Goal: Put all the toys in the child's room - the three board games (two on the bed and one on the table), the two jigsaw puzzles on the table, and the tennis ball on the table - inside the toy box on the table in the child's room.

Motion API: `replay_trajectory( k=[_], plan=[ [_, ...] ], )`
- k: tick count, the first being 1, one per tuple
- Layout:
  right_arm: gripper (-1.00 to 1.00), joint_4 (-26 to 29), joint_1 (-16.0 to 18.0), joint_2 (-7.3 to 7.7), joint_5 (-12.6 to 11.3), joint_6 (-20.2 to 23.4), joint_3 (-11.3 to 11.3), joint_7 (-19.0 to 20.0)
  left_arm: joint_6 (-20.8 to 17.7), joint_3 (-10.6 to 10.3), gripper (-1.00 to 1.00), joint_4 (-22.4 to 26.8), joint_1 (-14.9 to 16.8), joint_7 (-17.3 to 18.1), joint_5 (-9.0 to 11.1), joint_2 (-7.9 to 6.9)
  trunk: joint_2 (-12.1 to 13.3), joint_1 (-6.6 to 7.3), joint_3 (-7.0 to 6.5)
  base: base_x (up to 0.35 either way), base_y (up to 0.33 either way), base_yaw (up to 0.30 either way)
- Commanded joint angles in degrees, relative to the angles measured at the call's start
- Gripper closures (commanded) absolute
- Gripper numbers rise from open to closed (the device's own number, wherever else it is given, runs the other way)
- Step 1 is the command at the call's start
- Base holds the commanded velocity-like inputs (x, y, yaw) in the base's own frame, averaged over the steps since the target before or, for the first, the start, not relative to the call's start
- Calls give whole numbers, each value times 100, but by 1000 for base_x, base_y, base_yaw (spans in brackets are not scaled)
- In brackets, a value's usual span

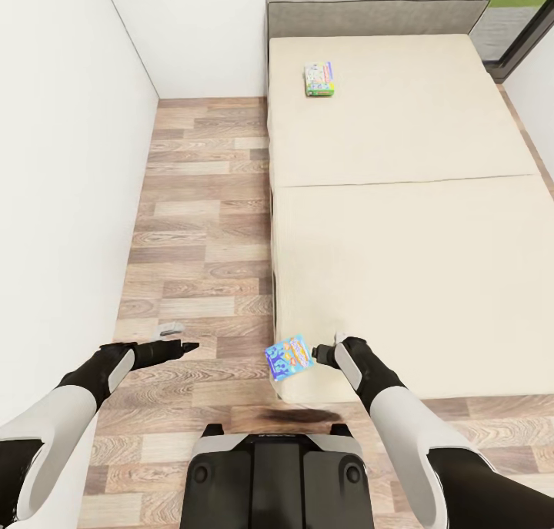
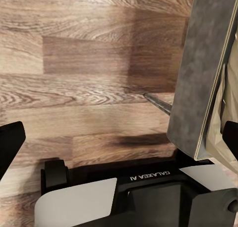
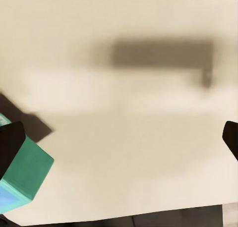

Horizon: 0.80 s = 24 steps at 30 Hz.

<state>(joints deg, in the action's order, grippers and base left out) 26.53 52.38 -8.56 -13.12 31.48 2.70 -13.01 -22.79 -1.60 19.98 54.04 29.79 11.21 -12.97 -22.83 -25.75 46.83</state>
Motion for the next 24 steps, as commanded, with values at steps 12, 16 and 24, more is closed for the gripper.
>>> replay_trajectory(
  k=[12,16,24],
  plan=[
    [-100,10,1,-30,-59,16,20,-44,-50,-16,-100,6,1,0,57,-4,-9,-3,6,0,0,0],
    [-100,10,1,-31,-59,16,22,-44,-50,-16,-100,6,1,0,57,-4,-9,-3,-2,0,0,-2],
    [-100,15,1,-25,-59,16,19,-39,-50,-16,-100,6,1,0,57,-4,-9,-3,-58,0,0,-68]
  ],
)
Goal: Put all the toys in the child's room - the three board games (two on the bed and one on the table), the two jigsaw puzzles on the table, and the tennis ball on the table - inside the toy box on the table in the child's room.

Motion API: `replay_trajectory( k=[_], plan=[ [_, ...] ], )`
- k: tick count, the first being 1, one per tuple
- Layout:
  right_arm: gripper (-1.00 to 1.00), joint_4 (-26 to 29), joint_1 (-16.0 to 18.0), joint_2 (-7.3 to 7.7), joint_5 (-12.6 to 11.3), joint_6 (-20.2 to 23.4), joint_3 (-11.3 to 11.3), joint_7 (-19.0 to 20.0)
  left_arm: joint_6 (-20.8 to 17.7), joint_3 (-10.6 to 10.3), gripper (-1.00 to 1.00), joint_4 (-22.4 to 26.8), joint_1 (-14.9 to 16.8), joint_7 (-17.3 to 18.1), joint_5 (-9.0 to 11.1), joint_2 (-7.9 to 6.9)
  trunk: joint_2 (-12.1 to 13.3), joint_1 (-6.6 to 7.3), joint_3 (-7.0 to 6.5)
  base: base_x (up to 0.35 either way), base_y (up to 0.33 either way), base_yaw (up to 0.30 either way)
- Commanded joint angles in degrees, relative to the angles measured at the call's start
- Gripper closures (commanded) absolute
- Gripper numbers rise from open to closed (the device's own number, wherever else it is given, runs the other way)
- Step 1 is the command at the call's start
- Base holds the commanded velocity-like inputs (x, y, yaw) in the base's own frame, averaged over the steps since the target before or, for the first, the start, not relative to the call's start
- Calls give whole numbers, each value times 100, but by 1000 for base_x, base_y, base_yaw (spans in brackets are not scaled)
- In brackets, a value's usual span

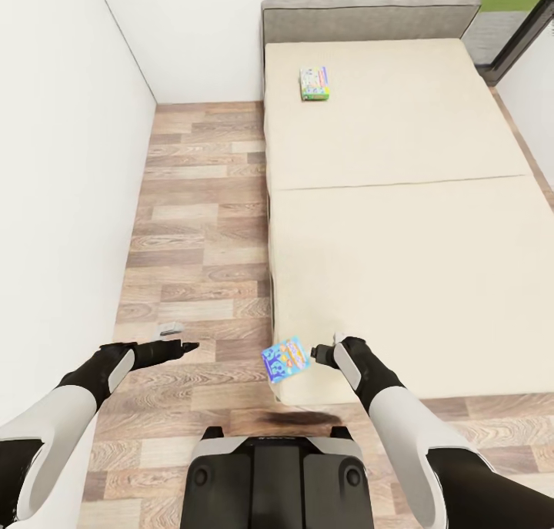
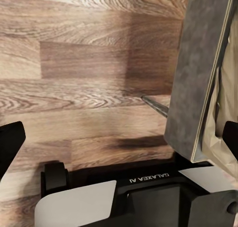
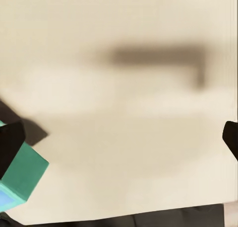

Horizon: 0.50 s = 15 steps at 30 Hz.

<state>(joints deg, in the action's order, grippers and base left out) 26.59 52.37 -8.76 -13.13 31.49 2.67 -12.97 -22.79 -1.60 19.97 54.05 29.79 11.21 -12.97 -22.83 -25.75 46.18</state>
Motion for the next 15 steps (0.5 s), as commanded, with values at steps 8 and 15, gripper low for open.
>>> replay_trajectory(
  k=[8,15],
  plan=[
    [-100,34,1,33,-58,16,10,-19,-50,-23,-100,7,0,1,57,-4,-9,-4,-63,0,0,-105],
    [-100,38,-10,67,-63,10,12,4,-50,-25,-100,7,0,1,57,-4,-9,-4,-125,0,0,-111]
  ],
)
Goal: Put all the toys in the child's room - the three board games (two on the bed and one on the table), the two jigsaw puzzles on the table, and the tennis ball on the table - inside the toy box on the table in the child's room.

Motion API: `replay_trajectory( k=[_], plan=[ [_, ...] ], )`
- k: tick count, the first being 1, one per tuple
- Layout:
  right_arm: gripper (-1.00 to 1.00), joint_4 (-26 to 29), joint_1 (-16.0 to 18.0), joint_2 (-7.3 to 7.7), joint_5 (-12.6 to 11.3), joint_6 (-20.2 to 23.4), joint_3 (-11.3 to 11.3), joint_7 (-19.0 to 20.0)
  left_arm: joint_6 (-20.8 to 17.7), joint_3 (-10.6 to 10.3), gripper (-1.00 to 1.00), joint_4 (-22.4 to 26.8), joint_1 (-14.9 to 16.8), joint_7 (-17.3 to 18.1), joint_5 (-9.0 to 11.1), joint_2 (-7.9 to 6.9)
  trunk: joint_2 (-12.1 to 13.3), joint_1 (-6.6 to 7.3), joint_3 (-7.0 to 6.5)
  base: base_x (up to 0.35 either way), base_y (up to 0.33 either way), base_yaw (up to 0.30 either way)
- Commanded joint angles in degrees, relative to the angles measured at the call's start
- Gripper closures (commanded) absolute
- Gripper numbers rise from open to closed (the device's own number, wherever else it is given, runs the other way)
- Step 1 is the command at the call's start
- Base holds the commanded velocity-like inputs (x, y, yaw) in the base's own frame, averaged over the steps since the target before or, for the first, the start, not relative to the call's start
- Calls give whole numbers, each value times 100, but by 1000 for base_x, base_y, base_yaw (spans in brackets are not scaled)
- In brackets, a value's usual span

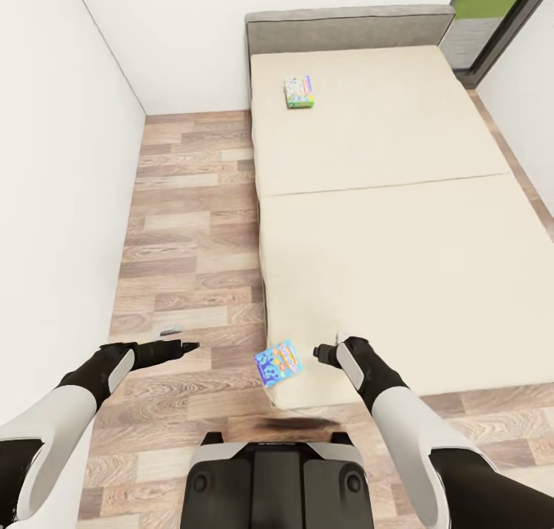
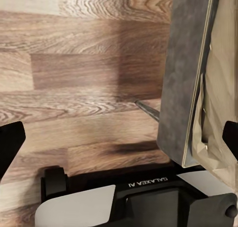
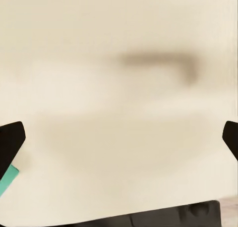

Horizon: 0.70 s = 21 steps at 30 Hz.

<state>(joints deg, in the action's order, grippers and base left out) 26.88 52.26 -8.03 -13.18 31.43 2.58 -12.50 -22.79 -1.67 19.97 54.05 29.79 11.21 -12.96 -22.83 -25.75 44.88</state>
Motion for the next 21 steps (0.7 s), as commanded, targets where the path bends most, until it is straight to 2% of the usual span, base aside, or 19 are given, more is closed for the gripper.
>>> replay_trajectory(
  k=[1,7,13,21],
  plan=[
    [-100,9,0,-4,-59,15,23,-41,-50,-18,-100,7,0,1,57,-4,-9,-4,-3,0,0,-112],
    [-100,112,-24,1,-62,18,24,-28,-50,-18,-100,7,0,1,57,-4,-9,-4,-56,0,0,-113],
    [-100,553,-58,9,-84,39,36,54,-50,-18,-100,7,0,1,57,-4,-9,-4,-109,0,0,-113],
    [-100,1291,-102,12,-93,61,33,566,-50,-18,-100,7,0,1,57,-4,-9,-4,-180,0,0,-113]
  ],
)
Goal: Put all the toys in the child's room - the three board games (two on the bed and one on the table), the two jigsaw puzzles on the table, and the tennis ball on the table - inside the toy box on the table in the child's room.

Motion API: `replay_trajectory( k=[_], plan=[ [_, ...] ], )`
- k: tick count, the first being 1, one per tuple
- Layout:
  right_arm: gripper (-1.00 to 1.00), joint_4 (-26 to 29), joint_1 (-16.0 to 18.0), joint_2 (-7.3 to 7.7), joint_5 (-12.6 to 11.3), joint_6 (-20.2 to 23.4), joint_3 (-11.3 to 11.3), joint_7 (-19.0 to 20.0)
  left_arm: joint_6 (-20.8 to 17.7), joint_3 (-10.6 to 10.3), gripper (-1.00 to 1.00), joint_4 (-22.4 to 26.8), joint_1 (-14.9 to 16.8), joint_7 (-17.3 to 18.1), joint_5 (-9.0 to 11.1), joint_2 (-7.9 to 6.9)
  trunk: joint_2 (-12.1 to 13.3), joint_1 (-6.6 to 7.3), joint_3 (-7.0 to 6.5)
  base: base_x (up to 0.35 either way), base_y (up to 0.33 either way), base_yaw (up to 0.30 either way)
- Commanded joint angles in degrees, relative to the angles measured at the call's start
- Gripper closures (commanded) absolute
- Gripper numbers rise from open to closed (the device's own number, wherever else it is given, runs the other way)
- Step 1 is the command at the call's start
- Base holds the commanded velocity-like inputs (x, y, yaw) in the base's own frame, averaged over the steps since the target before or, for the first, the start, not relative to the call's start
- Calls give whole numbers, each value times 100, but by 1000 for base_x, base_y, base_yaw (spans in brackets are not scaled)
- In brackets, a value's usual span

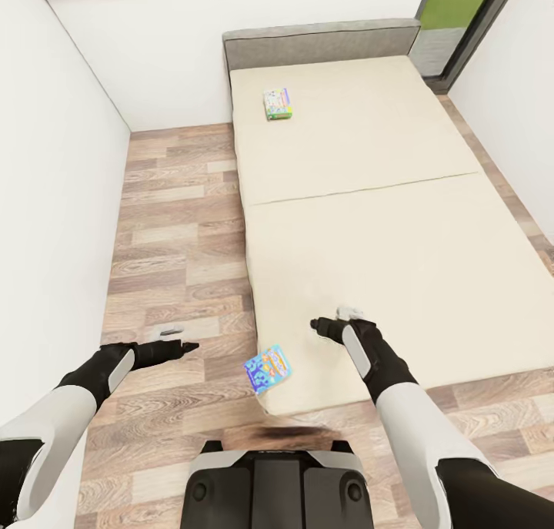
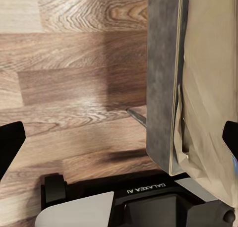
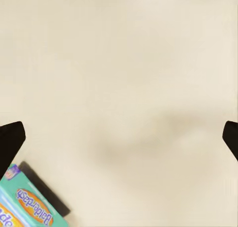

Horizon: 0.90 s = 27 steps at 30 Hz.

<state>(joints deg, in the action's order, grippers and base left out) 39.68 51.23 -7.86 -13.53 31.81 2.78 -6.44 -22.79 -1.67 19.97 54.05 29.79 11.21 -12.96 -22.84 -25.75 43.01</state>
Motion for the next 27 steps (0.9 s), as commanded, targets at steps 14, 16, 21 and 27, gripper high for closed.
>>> replay_trajectory(
  k=[14,16,21,27],
  plan=[
    [-100,2238,-1273,-6,-62,105,-17,1078,-50,-16,-100,7,0,1,57,-4,-8,-4,-118,0,0,-113],
    [-100,2581,-1501,-2,-61,115,-50,1174,-50,-17,-100,7,0,1,57,-4,-8,-4,-136,0,0,-113],
    [-100,3286,-2041,2,-56,112,-201,1452,-50,-12,-100,7,0,8,57,-6,-8,-4,-180,0,0,-113],
    [-100,3694,-2482,-6,-45,77,-343,1753,-50,-10,-100,11,0,32,64,-11,-8,-4,-234,0,0,-113]
  ],
)
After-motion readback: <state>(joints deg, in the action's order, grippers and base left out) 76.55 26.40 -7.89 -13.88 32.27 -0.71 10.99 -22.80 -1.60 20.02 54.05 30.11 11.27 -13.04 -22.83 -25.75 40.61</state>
